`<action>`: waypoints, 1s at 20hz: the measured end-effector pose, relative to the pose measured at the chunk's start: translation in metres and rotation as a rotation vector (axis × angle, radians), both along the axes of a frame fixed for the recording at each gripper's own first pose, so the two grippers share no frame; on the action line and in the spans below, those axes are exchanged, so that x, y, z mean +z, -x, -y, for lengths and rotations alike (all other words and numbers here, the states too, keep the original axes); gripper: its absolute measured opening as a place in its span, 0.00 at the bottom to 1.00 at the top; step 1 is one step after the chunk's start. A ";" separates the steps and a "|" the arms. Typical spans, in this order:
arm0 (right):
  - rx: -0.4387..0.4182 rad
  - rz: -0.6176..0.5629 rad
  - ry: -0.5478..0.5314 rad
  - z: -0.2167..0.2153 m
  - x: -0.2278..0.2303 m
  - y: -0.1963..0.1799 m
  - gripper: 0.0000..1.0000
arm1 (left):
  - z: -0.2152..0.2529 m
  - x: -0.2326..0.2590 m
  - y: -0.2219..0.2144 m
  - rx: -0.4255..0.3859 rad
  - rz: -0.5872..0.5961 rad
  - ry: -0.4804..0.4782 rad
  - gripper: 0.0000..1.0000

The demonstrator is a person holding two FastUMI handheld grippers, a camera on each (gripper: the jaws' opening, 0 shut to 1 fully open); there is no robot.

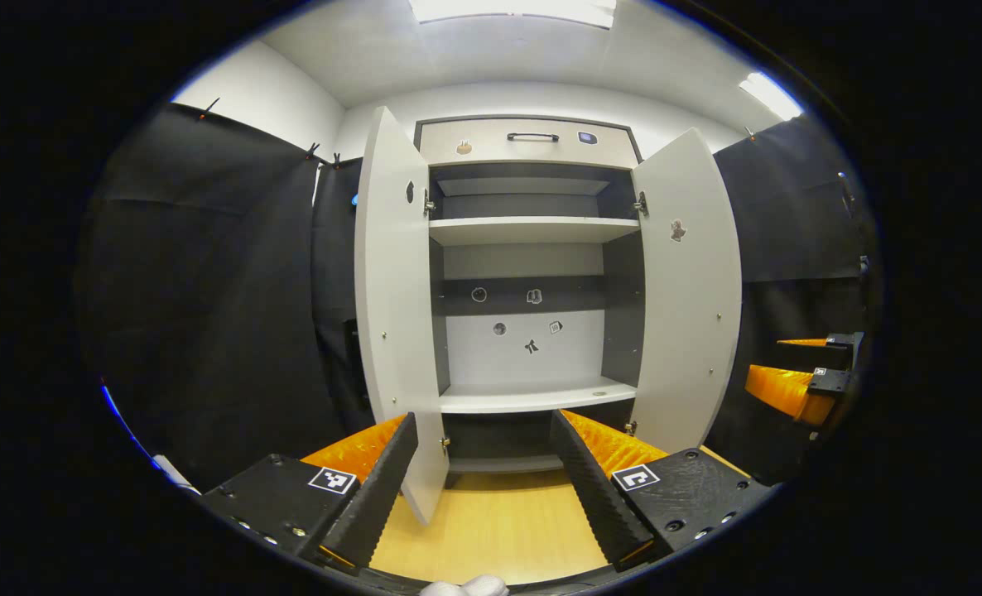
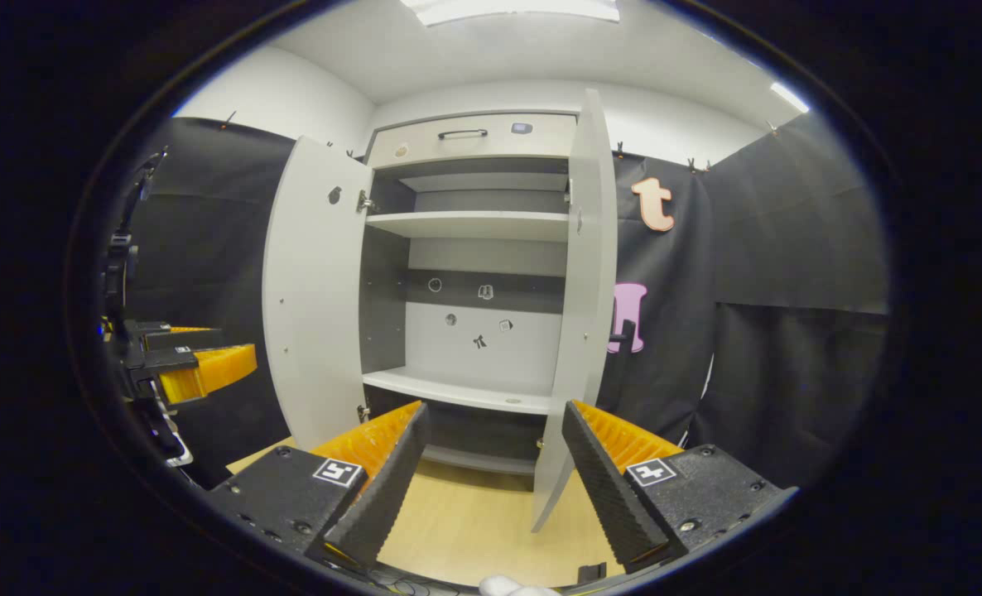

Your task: Open the right door of the double-door shoe cabinet with the right hand, and open the left door with the left hand.

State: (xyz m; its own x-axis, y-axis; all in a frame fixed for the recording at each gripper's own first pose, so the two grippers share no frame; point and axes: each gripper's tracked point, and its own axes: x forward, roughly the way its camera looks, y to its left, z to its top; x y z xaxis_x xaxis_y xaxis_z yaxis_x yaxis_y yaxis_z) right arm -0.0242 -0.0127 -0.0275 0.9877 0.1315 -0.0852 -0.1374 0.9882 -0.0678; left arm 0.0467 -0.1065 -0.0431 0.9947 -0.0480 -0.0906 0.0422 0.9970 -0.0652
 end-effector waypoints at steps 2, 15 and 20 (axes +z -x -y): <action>0.002 0.005 0.002 0.014 0.002 0.002 0.99 | 0.021 0.000 0.008 0.009 -0.016 0.034 0.96; -0.016 0.019 0.015 0.050 0.009 0.003 1.00 | 0.105 0.006 0.021 -0.006 0.013 -0.004 0.96; -0.028 0.020 0.005 0.045 0.009 0.001 1.00 | 0.102 0.009 0.017 -0.005 0.028 -0.013 0.96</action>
